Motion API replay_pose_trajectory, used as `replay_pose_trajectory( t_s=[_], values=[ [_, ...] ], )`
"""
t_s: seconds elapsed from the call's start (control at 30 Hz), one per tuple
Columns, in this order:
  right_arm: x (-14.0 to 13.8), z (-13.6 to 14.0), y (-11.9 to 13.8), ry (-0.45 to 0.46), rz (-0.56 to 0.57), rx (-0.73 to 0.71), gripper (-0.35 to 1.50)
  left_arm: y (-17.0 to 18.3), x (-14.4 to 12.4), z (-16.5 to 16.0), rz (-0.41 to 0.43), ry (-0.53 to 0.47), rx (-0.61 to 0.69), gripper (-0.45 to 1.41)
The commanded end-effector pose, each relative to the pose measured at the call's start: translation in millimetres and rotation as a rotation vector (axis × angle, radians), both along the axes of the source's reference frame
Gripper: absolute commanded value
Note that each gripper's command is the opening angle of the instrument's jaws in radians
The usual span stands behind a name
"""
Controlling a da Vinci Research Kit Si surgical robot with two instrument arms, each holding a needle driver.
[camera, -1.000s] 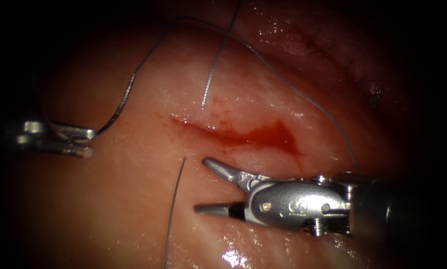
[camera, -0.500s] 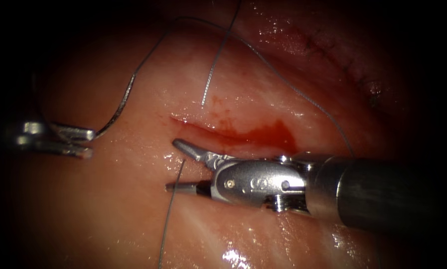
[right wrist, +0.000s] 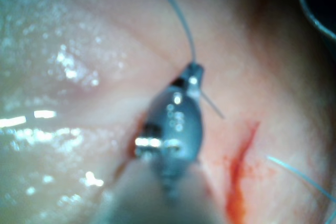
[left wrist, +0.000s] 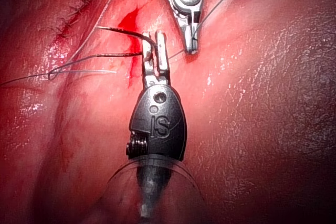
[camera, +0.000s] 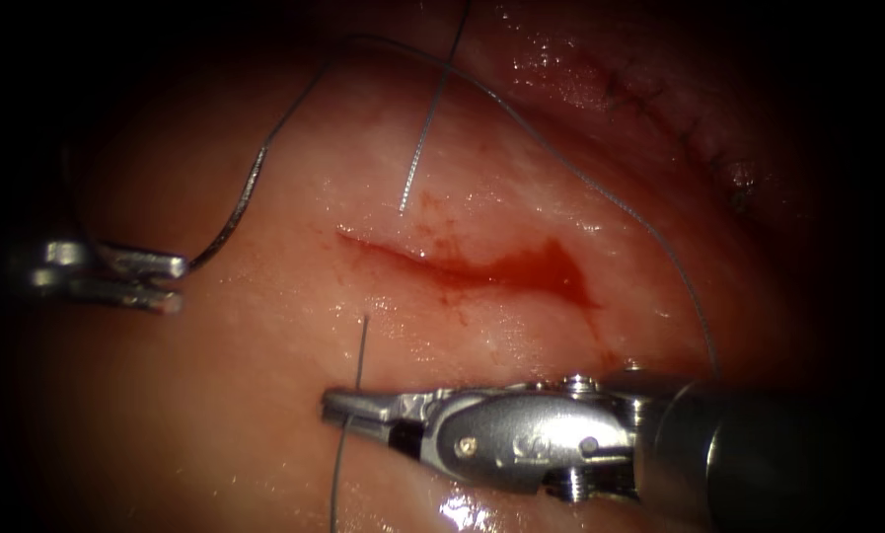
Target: Wound Closure
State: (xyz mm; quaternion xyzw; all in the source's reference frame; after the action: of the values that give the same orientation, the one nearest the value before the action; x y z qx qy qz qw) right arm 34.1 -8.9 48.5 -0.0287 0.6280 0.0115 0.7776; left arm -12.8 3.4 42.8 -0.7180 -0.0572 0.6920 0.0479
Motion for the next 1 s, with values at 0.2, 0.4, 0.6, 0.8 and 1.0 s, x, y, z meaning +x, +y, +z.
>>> replay_pose_trajectory(
  t_s=[0.2,0.4,0.6,0.8,1.0],
  values=[
    [1.9,-4.3,-4.3,0.035,-0.040,-0.007,-0.35,-0.6,-0.5,0.7,0.001,-0.001,0.003,-0.45],
    [2.7,-6.2,-6.7,0.054,-0.059,-0.018,-0.35,-0.6,-0.5,0.7,0.001,-0.001,0.003,-0.45],
    [3.2,-7.2,-8.5,0.058,-0.080,-0.025,0.34,-0.6,-0.5,0.7,0.001,-0.001,0.003,-0.45],
    [-1.1,-6.5,-5.4,0.004,-0.019,-0.017,1.30,-0.6,-0.3,0.6,0.003,-0.003,0.004,-0.45],
    [-7.5,-3.9,-2.0,-0.051,0.034,-0.008,1.30,-0.6,-0.2,0.6,0.003,-0.003,0.004,-0.45]
  ],
)
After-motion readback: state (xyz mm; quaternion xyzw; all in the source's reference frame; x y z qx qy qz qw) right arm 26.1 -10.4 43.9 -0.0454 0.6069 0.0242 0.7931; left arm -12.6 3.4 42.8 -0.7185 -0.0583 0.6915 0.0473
